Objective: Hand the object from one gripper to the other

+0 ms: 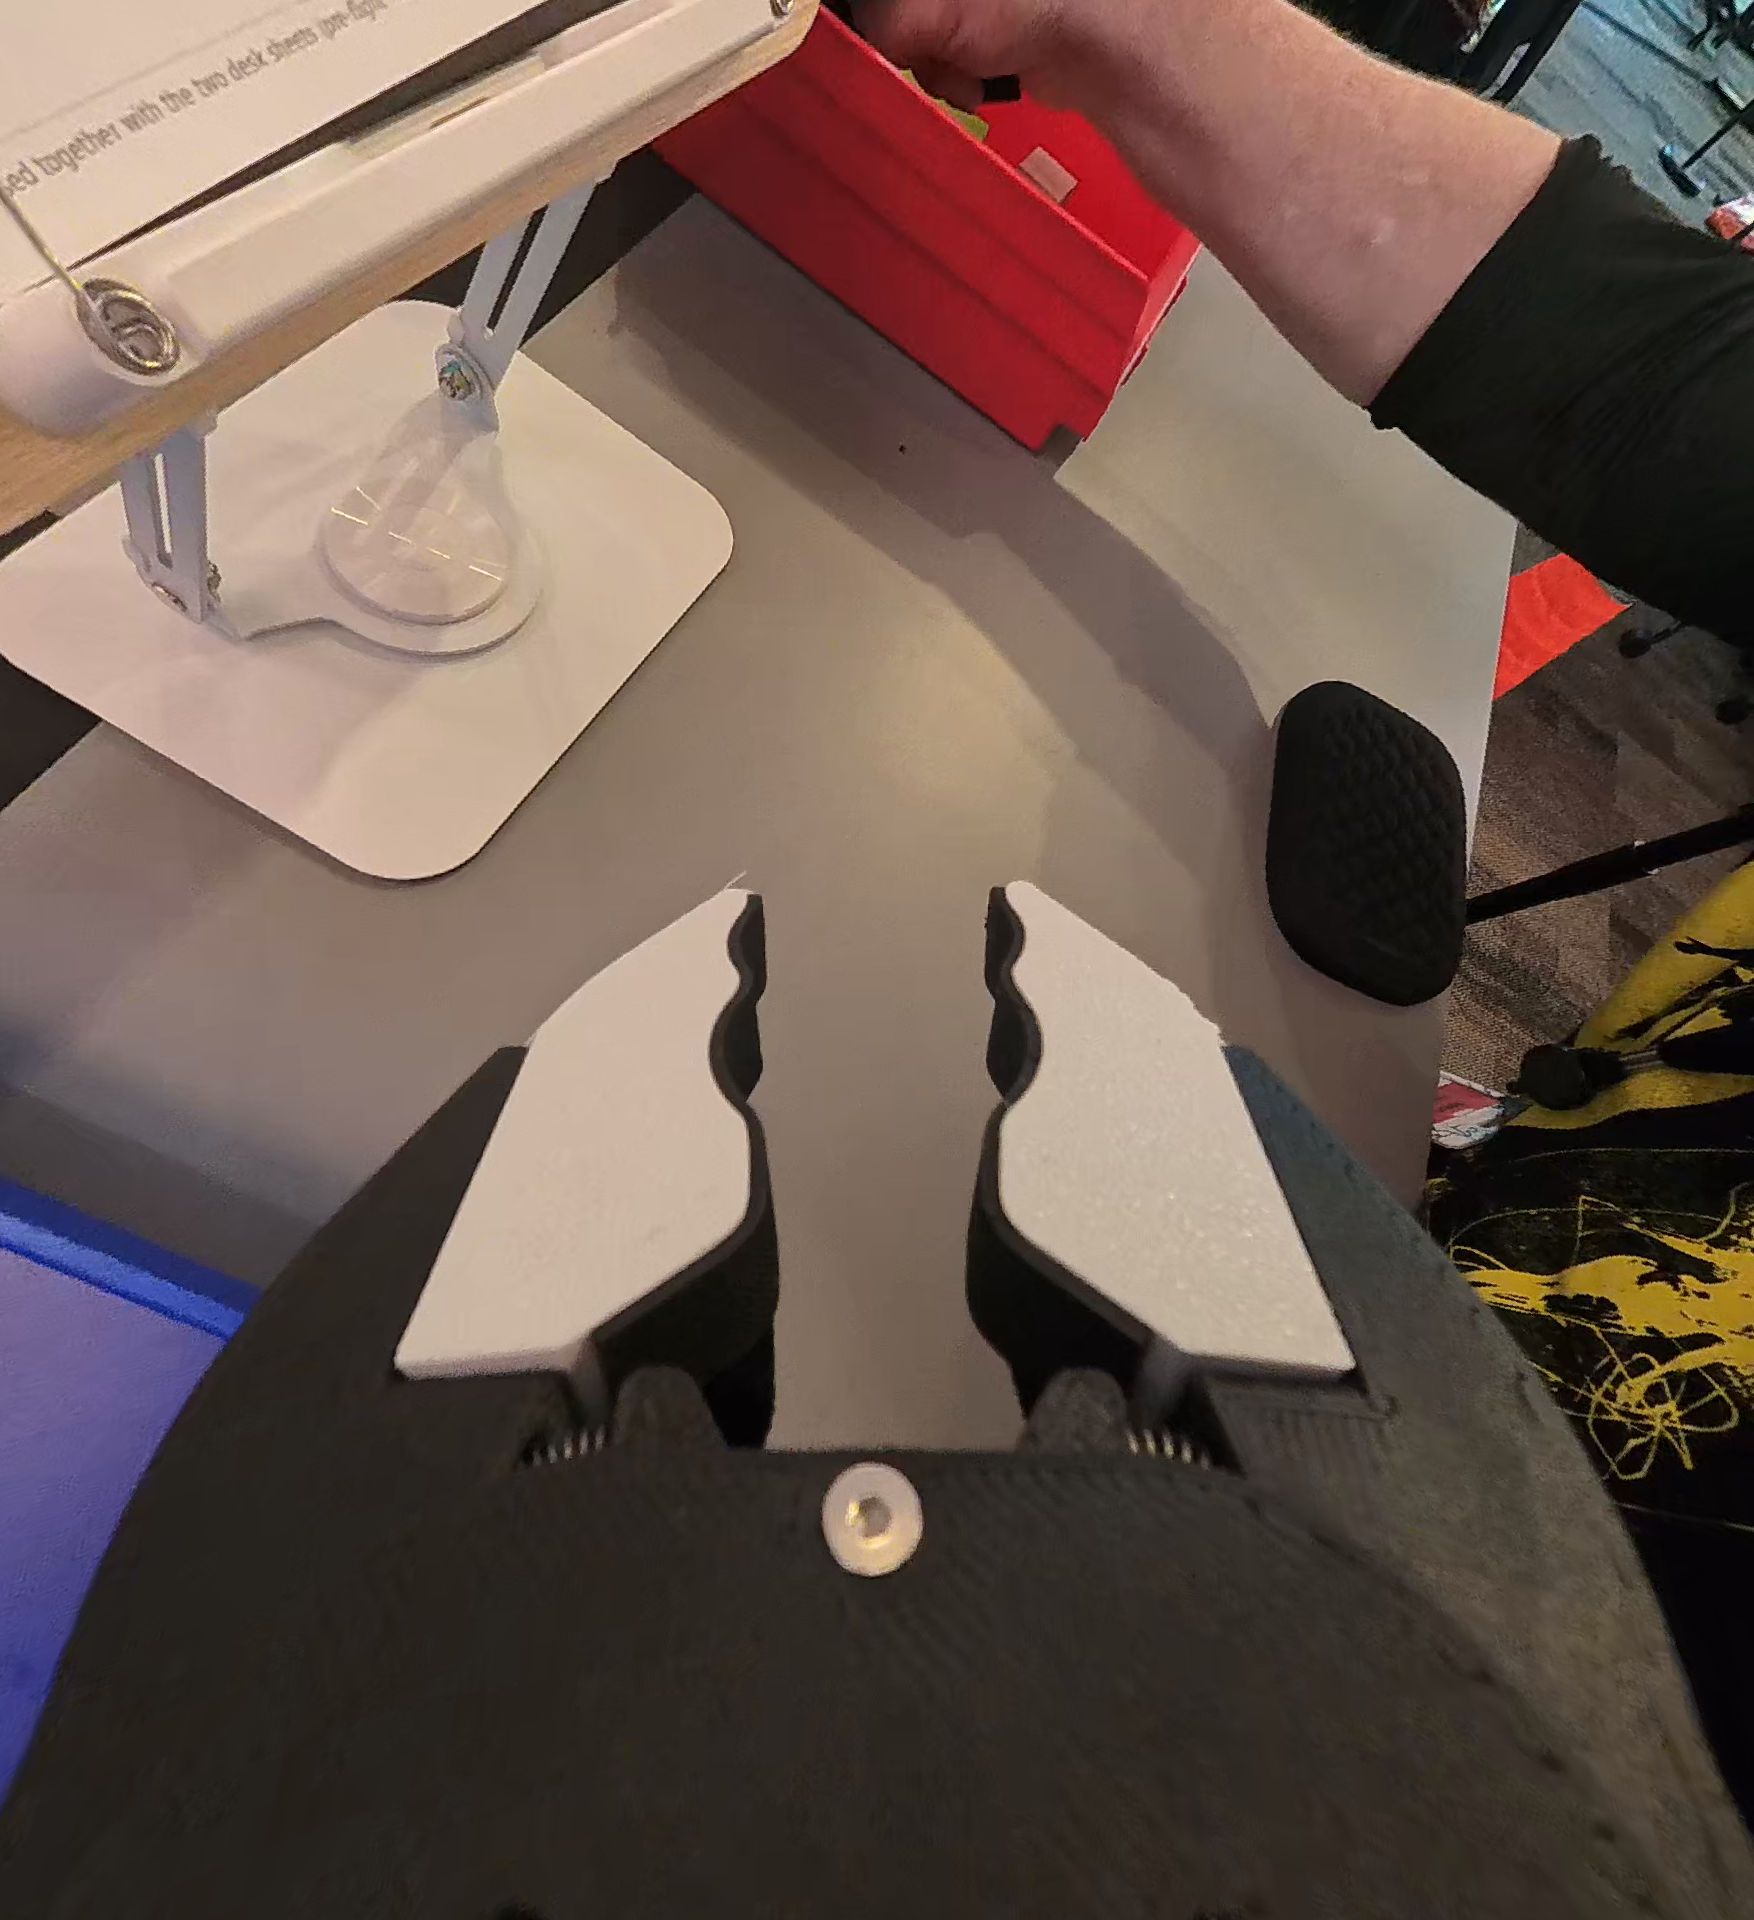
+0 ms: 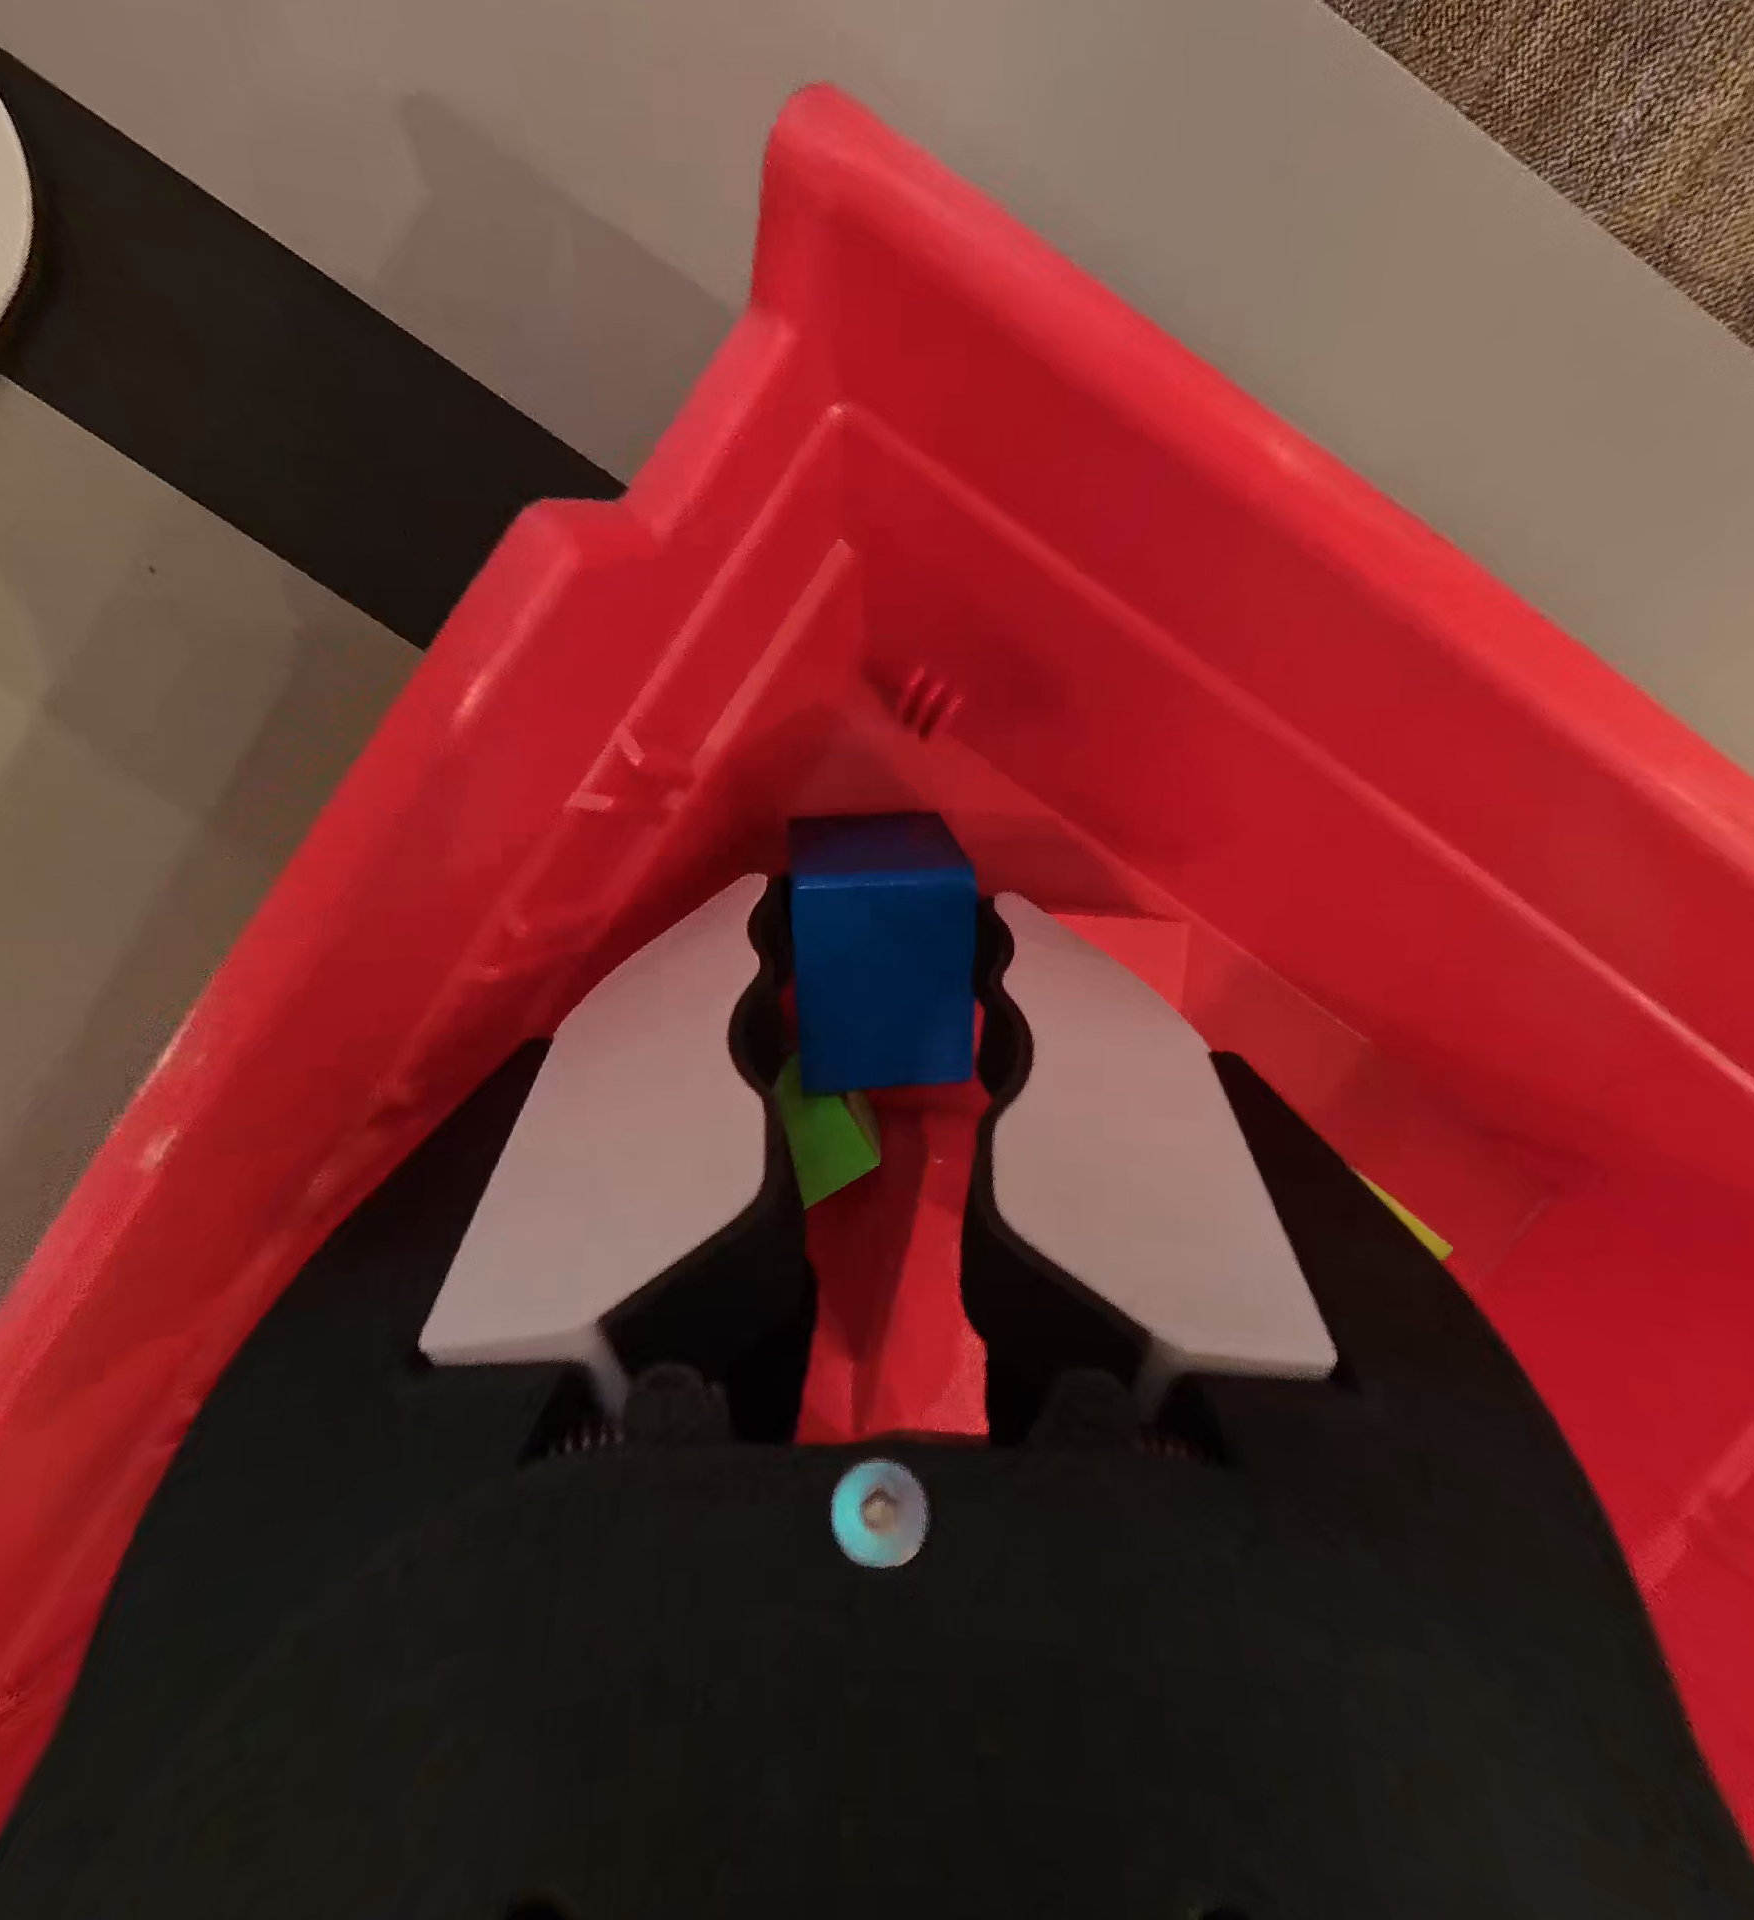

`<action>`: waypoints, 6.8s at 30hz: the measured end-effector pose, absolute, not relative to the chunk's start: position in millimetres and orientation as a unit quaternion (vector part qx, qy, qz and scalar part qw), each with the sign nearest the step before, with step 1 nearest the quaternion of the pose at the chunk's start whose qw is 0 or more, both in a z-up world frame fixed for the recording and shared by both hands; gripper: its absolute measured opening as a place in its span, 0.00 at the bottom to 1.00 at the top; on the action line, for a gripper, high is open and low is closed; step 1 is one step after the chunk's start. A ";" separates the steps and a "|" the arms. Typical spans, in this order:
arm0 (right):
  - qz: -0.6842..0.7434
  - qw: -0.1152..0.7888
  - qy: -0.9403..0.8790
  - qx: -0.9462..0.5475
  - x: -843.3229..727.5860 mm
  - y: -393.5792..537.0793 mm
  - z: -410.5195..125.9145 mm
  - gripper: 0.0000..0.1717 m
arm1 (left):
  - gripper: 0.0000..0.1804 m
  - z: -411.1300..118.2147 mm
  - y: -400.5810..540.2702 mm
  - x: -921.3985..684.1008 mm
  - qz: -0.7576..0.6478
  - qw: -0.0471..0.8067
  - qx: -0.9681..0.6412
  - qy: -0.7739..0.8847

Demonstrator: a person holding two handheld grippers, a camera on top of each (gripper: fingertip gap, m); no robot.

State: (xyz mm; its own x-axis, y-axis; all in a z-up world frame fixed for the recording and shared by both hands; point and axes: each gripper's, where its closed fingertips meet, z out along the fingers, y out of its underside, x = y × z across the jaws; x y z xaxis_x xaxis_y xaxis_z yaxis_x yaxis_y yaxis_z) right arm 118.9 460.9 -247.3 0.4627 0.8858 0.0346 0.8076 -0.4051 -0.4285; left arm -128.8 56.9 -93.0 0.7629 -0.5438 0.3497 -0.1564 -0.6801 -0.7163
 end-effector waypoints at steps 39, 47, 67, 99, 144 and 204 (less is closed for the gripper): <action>0.120 0.281 -0.481 -0.822 164.4 423.8 -167.4 0.30 | 0.38 -126.8 83.2 -338.4 0.057 0.353 -0.914 0.192; 0.114 0.334 -0.504 -0.788 166.9 361.2 -120.4 0.28 | 0.41 -208.4 144.9 -384.1 0.116 0.260 -0.927 0.246; 0.122 0.341 -0.558 -0.747 125.9 312.9 -113.8 0.28 | 0.48 -259.3 80.3 -367.6 0.042 0.113 -0.953 0.278; 0.298 0.362 -0.657 -0.590 -5.6 156.1 -47.6 0.29 | 0.26 -172.8 99.4 -360.7 0.232 0.389 -0.869 0.200; 0.315 0.312 -0.634 -0.634 42.9 199.4 -22.0 0.19 | 0.21 -15.3 69.2 -117.2 0.356 0.491 -0.596 0.527; 0.105 0.085 -0.535 -0.834 168.4 369.9 -263.5 0.20 | 0.18 -62.9 78.3 -129.7 0.347 0.397 -0.694 0.491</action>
State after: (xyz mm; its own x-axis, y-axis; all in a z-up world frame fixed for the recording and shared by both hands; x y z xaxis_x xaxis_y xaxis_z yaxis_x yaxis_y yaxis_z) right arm 168.4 369.9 -263.5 0.4059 0.9101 -0.0834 0.8744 -0.4132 -0.2543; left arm -129.7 78.3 -62.9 0.2768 -0.4051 -0.8714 -0.9565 -0.2034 -0.2092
